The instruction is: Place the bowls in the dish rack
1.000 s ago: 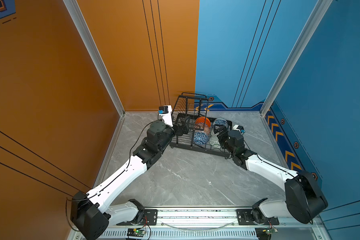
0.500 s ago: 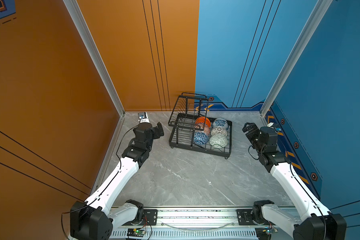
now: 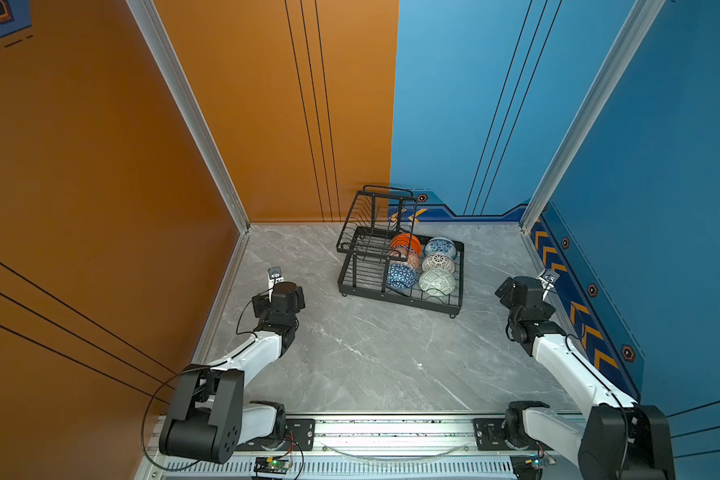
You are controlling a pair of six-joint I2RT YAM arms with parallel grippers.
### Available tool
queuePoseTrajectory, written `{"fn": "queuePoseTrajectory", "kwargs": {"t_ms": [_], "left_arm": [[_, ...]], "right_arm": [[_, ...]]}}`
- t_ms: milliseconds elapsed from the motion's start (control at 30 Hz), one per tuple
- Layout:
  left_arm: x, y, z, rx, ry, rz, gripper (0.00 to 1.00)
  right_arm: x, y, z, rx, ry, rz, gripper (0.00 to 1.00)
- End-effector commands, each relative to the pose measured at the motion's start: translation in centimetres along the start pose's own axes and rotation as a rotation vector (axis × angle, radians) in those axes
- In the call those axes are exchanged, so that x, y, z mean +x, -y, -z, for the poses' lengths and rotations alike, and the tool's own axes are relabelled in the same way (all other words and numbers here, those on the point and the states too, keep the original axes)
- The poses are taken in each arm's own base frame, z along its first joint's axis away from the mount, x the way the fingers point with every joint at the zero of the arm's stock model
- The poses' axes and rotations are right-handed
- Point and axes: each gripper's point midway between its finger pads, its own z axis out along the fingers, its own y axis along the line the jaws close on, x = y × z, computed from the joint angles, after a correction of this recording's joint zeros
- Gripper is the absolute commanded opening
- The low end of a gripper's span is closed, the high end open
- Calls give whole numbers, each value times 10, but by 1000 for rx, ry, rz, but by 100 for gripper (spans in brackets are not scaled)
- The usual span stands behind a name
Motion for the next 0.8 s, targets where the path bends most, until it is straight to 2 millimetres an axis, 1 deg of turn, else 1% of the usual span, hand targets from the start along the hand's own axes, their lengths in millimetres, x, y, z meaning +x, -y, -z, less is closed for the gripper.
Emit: {"fn": "queuePoseTrajectory", "kwargs": {"t_ms": [0, 100, 133, 167, 233, 333, 367, 400, 433, 500, 567, 633, 667, 700, 733, 767], "left_arm": [[-10, 11, -8, 55, 81, 18, 98], [-9, 18, -14, 80, 88, -5, 98], [-10, 19, -15, 86, 93, -13, 98], [-11, 19, -15, 86, 94, -16, 98], [-11, 19, -16, 95, 101, -19, 98], [-2, 21, -19, 134, 170, 7, 98], [-5, 24, -21, 152, 194, 7, 98], [1, 30, -24, 177, 158, -15, 98], [2, 32, -25, 180, 159, -16, 98], [5, 32, -26, 191, 163, -8, 98], [5, 31, -25, 192, 176, -9, 98], [5, 32, -26, 194, 175, -8, 98], [5, 31, -26, 193, 175, -7, 98], [5, 31, -26, 194, 175, -8, 98], [4, 31, -25, 193, 178, -7, 98], [4, 31, -25, 193, 177, -7, 98]], "right_arm": [[0, 2, -11, 42, 106, 115, 100], [17, 0, -23, 41, 109, 149, 100], [18, 0, -25, 41, 119, 156, 100], [19, -4, -25, 33, 109, 161, 100], [12, -10, -25, 2, 175, 155, 100], [10, -15, -25, -21, 201, 158, 100], [10, -16, -25, -37, 220, 154, 100], [12, -15, -25, -45, 242, 143, 100], [13, -15, -24, -60, 270, 135, 100], [19, -25, -18, -108, 269, 180, 100], [20, -37, -13, -157, 301, 212, 100], [29, -50, -9, -241, 309, 263, 100], [40, -60, -9, -290, 282, 312, 100], [46, -66, -14, -304, 283, 332, 100], [40, -67, -16, -277, 332, 323, 100], [42, -66, -14, -250, 318, 339, 100]]}}
